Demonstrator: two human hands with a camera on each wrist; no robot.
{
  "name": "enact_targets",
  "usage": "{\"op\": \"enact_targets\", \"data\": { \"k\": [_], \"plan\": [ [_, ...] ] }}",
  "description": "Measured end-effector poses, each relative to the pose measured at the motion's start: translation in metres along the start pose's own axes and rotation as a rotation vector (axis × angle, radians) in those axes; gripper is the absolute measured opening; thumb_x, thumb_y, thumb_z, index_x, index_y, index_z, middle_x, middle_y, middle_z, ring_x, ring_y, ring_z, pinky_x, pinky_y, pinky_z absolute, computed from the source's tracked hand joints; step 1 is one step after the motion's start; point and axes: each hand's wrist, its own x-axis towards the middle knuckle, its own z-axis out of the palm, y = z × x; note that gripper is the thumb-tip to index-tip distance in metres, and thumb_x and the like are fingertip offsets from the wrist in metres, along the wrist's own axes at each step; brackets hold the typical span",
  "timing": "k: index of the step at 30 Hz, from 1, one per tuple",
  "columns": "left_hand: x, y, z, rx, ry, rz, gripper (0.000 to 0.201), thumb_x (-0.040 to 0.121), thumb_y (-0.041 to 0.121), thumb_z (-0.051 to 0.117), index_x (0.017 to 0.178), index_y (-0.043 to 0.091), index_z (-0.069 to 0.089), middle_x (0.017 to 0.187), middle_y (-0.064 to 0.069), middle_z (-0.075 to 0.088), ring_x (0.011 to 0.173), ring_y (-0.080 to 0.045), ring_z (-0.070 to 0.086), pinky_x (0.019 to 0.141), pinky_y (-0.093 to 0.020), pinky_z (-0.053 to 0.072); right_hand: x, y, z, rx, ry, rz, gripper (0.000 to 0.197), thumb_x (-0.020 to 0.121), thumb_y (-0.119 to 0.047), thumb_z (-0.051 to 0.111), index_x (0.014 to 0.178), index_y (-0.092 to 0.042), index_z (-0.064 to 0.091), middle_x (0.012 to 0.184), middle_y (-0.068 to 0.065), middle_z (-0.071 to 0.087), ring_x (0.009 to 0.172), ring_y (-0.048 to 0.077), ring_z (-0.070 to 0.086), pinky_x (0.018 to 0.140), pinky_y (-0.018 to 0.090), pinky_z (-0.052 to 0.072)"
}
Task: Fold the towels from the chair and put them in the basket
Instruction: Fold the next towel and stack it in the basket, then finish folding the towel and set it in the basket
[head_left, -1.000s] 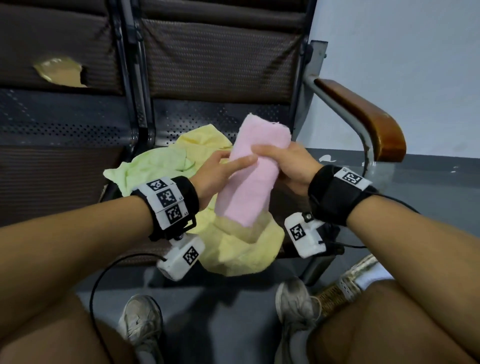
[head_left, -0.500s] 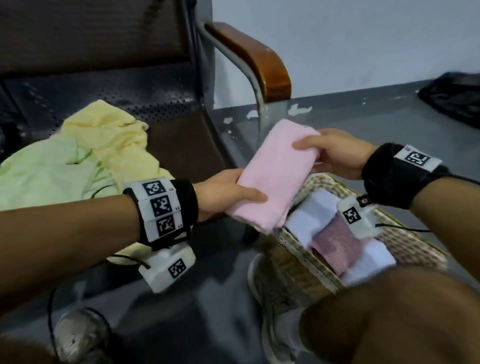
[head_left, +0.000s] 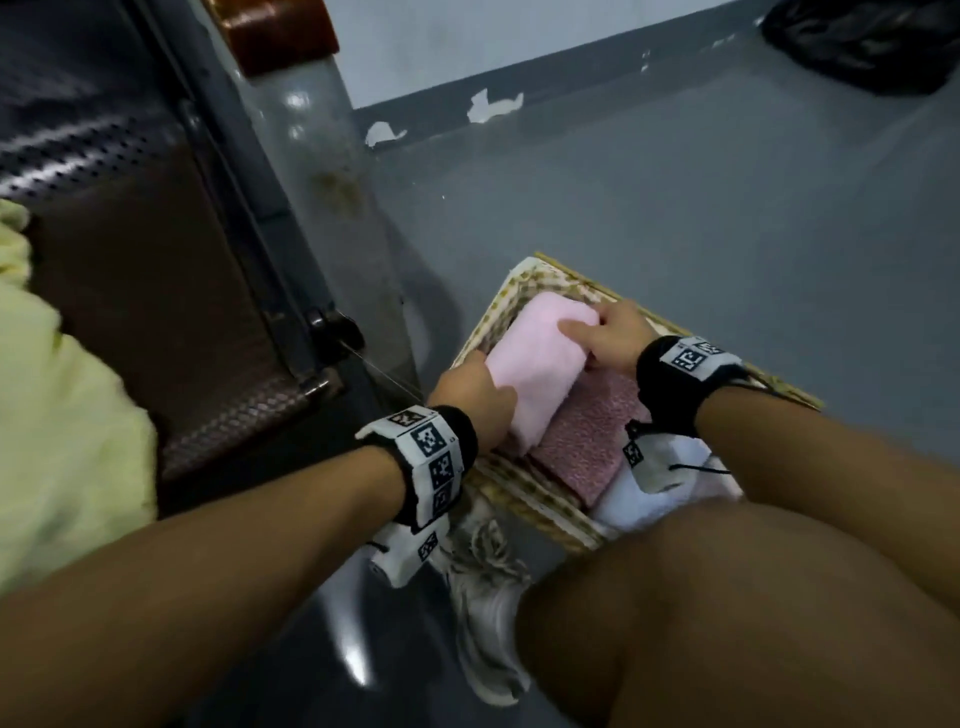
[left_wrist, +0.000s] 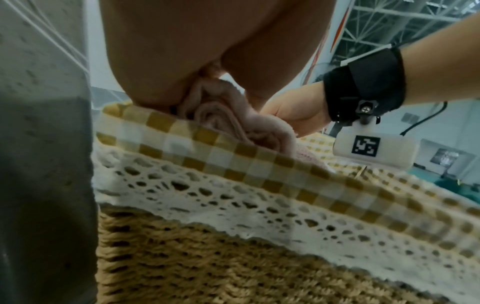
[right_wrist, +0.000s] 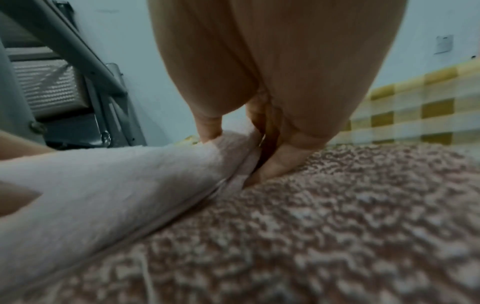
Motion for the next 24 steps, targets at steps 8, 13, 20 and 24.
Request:
{"op": "enact_targets", "data": {
  "k": [8,13,20,24],
  "plan": [
    [0.002,0.006,-0.001,0.162,-0.048,-0.035,0.047,0.092,0.031,0.051,0.134,0.011,0.045,0.13,-0.015,0.057,0.114,-0.035,0.058,0.092,-0.04,0.051,0.003,-0.015,0.01,-0.293,-0.044,-0.045,0.046,0.091,-0.044,0.064,0.124,-0.013,0.063,0.126,0.011,0.065,0.111,0.03,0.06,0.084,0.031,0.043],
    [-0.019,0.014,-0.045,0.211,-0.082,0.061,0.044,0.088,0.036,0.056,0.125,0.013,0.056,0.122,-0.011,0.063,0.106,-0.032,0.06,0.086,-0.035,0.052,-0.021,-0.071,-0.011,-0.493,-0.083,-0.165,0.045,0.091,-0.037,0.064,0.127,-0.011,0.062,0.13,0.012,0.064,0.115,0.03,0.06,0.092,0.033,0.047],
    [-0.074,-0.006,-0.176,-0.026,0.028,0.208,0.014,0.09,0.027,0.062,0.101,0.023,0.071,0.103,0.0,0.073,0.099,-0.021,0.069,0.093,-0.037,0.054,-0.087,-0.206,-0.001,-0.599,-0.431,-0.404,0.029,0.094,-0.032,0.06,0.116,-0.017,0.072,0.1,0.002,0.073,0.093,0.02,0.068,0.095,0.033,0.052],
    [-0.11,-0.048,-0.255,-0.116,0.115,0.164,0.007,0.087,0.028,0.065,0.089,0.025,0.07,0.087,0.0,0.076,0.083,-0.018,0.073,0.086,-0.045,0.058,-0.118,-0.29,0.05,-0.511,-0.54,-0.555,0.018,0.094,-0.025,0.059,0.098,-0.015,0.074,0.078,-0.005,0.071,0.07,0.01,0.064,0.074,0.024,0.05]
  ]
}}
